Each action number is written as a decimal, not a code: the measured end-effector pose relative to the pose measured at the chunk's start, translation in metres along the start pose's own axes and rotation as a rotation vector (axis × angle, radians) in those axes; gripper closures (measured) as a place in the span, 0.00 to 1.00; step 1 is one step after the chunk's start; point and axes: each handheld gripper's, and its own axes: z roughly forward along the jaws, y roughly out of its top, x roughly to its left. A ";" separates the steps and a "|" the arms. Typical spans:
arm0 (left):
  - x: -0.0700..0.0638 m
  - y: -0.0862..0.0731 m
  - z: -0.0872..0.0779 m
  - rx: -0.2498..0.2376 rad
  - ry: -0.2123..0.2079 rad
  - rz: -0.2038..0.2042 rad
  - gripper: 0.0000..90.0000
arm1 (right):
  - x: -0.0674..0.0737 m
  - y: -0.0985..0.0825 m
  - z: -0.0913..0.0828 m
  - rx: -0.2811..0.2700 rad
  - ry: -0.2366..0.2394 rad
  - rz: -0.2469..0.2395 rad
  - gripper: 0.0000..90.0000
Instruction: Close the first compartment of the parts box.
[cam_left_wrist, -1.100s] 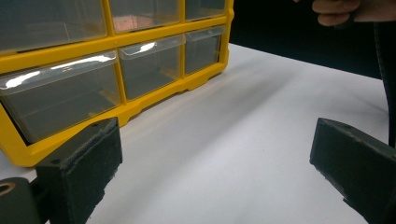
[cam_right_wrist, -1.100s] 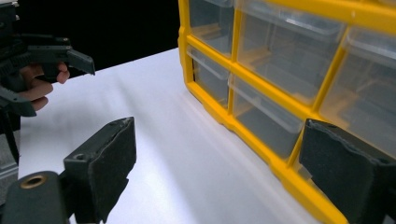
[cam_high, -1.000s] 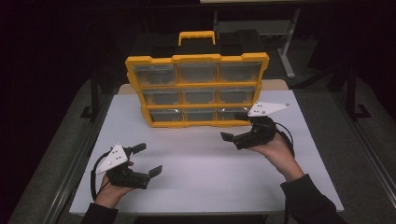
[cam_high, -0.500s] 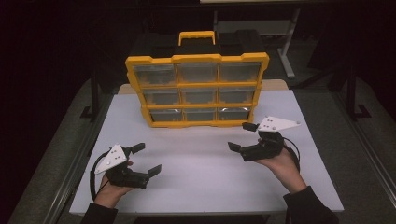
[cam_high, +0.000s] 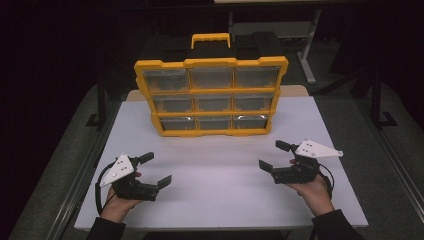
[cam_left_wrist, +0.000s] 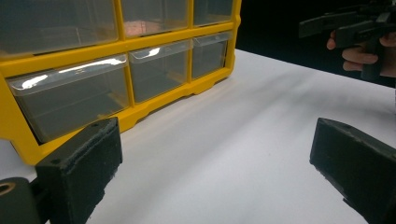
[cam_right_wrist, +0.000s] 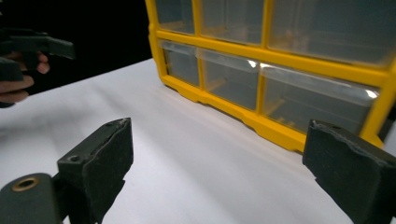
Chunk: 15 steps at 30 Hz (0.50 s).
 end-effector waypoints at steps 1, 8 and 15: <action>0.000 0.000 0.000 -0.001 0.000 -0.001 0.02 | -0.001 -0.002 -0.002 -0.001 -0.009 -0.001 0.09; 0.001 -0.001 -0.001 -0.011 0.012 -0.008 0.02 | -0.003 -0.014 -0.015 -0.034 -0.055 0.002 0.08; 0.002 -0.002 -0.001 -0.015 0.021 -0.008 0.02 | -0.003 -0.023 -0.026 -0.041 -0.107 0.007 0.03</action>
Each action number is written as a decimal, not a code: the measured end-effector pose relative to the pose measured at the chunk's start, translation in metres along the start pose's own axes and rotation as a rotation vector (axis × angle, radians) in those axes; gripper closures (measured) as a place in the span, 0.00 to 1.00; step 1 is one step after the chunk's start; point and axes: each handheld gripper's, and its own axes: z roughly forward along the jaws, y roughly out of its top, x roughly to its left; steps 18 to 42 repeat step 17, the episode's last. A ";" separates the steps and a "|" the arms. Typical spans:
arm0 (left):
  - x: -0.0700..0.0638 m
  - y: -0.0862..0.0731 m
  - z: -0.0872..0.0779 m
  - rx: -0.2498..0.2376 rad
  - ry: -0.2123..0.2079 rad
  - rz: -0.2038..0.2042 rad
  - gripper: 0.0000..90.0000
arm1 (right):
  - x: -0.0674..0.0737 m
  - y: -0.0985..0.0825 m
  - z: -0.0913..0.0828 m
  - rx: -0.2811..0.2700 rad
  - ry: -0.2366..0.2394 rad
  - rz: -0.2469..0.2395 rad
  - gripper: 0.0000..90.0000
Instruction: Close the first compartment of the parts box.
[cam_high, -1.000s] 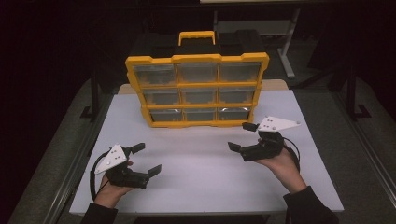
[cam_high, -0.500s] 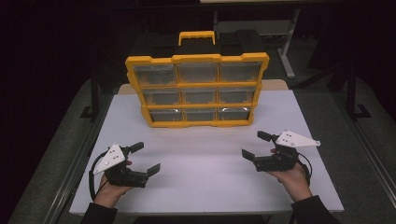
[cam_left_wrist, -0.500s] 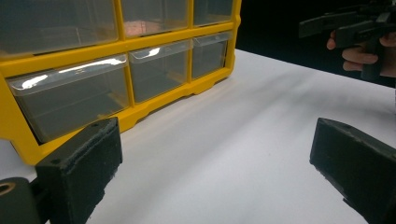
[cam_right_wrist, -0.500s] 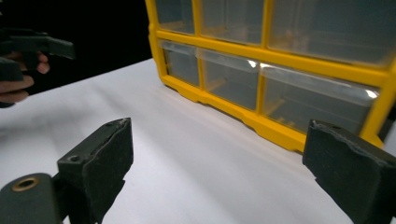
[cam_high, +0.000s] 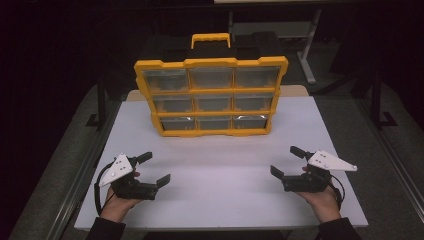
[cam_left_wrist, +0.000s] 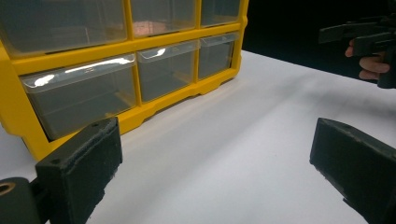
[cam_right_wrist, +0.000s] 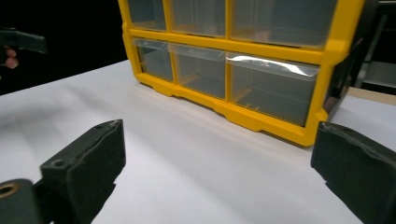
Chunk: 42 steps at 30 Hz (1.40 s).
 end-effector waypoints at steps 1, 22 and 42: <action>0.000 0.000 0.000 0.000 0.000 0.000 0.02 | 0.000 -0.001 -0.002 -0.006 -0.002 0.003 0.03; 0.000 0.000 0.001 0.007 -0.003 -0.002 0.02 | 0.000 -0.003 -0.003 0.002 0.005 0.004 0.03; 0.000 0.000 0.001 0.007 -0.003 -0.002 0.02 | 0.000 -0.003 -0.003 0.002 0.005 0.004 0.03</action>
